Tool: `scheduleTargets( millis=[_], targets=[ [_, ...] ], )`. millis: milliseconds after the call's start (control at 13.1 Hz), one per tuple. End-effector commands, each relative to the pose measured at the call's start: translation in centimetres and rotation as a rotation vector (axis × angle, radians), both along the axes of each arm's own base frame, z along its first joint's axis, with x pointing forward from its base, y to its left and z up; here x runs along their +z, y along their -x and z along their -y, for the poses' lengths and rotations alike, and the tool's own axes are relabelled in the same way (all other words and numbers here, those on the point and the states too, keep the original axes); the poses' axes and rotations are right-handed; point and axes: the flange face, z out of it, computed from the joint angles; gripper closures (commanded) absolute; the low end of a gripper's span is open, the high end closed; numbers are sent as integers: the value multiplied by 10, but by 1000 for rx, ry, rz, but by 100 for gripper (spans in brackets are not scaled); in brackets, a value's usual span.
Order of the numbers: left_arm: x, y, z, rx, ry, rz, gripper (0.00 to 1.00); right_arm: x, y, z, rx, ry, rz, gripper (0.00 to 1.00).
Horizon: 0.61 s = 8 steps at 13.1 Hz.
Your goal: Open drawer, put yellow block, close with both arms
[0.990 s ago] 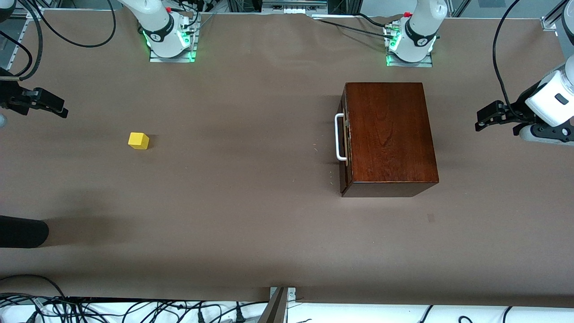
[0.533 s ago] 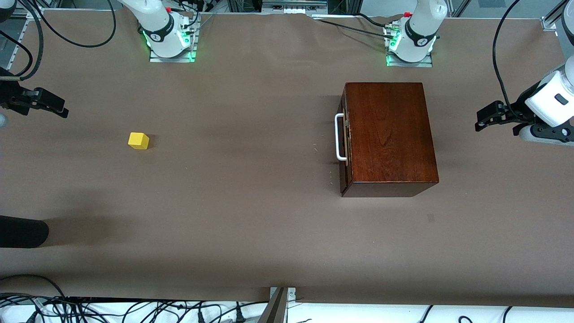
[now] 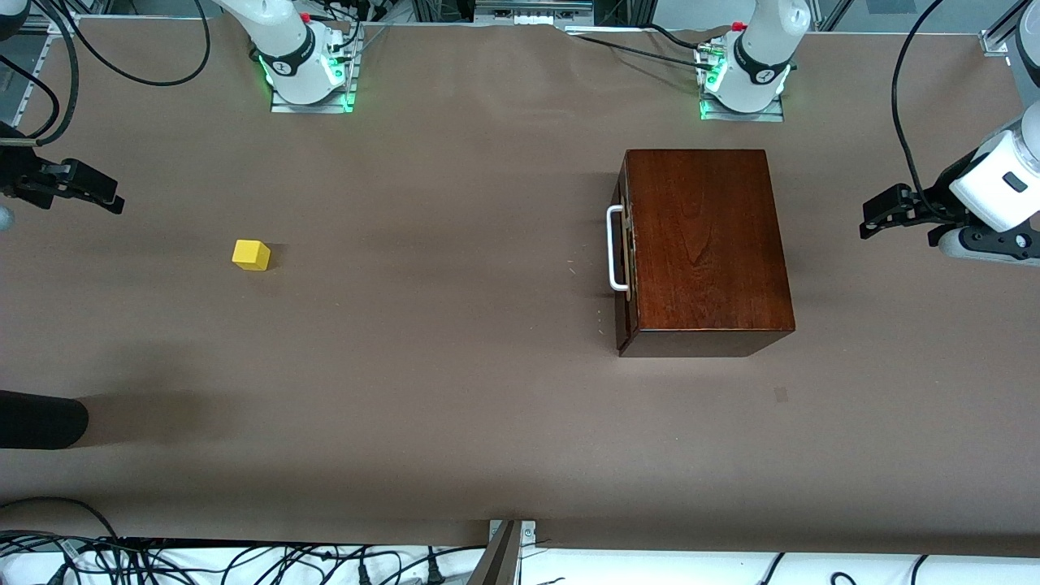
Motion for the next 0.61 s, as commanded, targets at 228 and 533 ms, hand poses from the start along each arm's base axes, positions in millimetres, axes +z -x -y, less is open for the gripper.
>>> scheduleTargets(
  millis=[228,533],
  targets=[
    [0,1,1,-4,-21,3,0,6,1,-3,9,19,7,0],
    [-1,0,25,7,-23,3,0,3,-3,-2,-7,7,20,0]
  ],
)
